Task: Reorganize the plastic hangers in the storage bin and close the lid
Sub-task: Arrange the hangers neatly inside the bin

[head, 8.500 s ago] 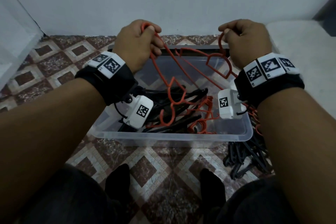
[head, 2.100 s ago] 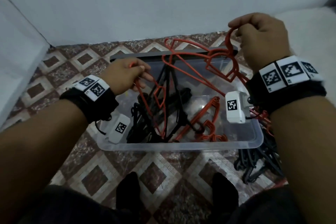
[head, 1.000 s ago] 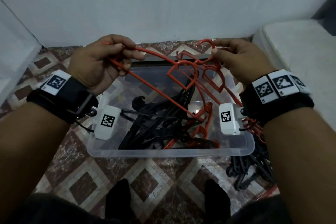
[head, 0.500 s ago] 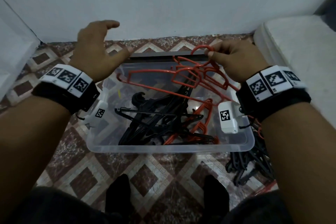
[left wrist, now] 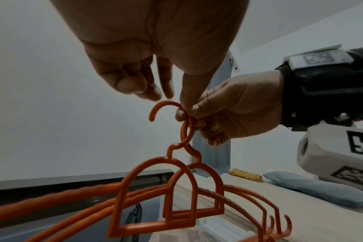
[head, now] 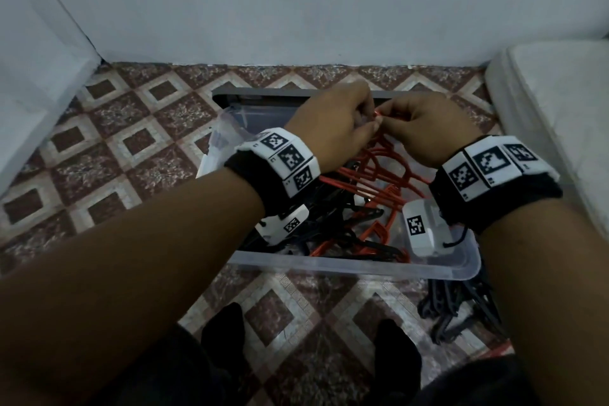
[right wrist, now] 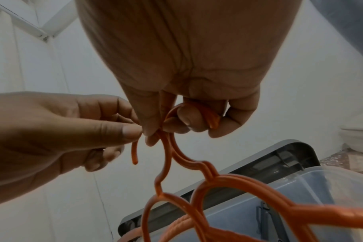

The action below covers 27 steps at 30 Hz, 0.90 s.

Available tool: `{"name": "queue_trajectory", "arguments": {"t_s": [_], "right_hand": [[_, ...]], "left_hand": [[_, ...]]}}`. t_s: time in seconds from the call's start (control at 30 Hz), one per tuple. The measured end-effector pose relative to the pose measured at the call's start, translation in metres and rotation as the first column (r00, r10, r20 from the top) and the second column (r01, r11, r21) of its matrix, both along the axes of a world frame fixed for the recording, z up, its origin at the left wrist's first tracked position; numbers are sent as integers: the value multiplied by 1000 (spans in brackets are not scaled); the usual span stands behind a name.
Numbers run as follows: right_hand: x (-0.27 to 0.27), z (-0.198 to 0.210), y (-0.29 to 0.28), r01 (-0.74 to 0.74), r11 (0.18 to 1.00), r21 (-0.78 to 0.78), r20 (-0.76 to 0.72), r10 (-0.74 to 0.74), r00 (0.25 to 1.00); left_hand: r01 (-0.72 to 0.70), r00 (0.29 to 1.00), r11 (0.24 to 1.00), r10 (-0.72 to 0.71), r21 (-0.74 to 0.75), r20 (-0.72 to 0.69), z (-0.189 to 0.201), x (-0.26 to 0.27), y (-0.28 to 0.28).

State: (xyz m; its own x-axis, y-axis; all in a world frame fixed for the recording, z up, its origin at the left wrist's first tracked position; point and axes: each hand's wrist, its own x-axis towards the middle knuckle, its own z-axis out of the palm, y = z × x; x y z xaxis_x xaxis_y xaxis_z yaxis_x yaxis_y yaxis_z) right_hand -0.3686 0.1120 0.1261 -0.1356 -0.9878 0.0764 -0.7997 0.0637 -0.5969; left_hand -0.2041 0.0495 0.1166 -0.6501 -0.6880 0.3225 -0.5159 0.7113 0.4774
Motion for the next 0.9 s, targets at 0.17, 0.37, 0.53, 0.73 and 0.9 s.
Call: {"name": "queue_trajectory", "arguments": {"t_s": [0.17, 0.37, 0.53, 0.73, 0.9], "right_hand": [[0, 1, 1, -35, 999, 37, 34, 34, 999], [-9, -4, 0, 93, 991, 93, 65, -99, 993], [-29, -2, 3, 237, 960, 146, 134, -257, 957], [-32, -6, 1, 312, 945, 97, 127, -322, 938], [-34, -4, 3, 362, 931, 37, 102, -364, 926]], "left_hand": [[-1, 998, 1000, 2, -19, 56, 3, 2, -8], [7, 987, 1000, -5, -11, 158, 0, 8, -17], [-1, 967, 1000, 2, -4, 256, -2, 24, -27], [40, 948, 999, -43, 15, 316, 7, 32, -30], [52, 984, 997, -43, -49, 170, 21, 42, -35]]}}
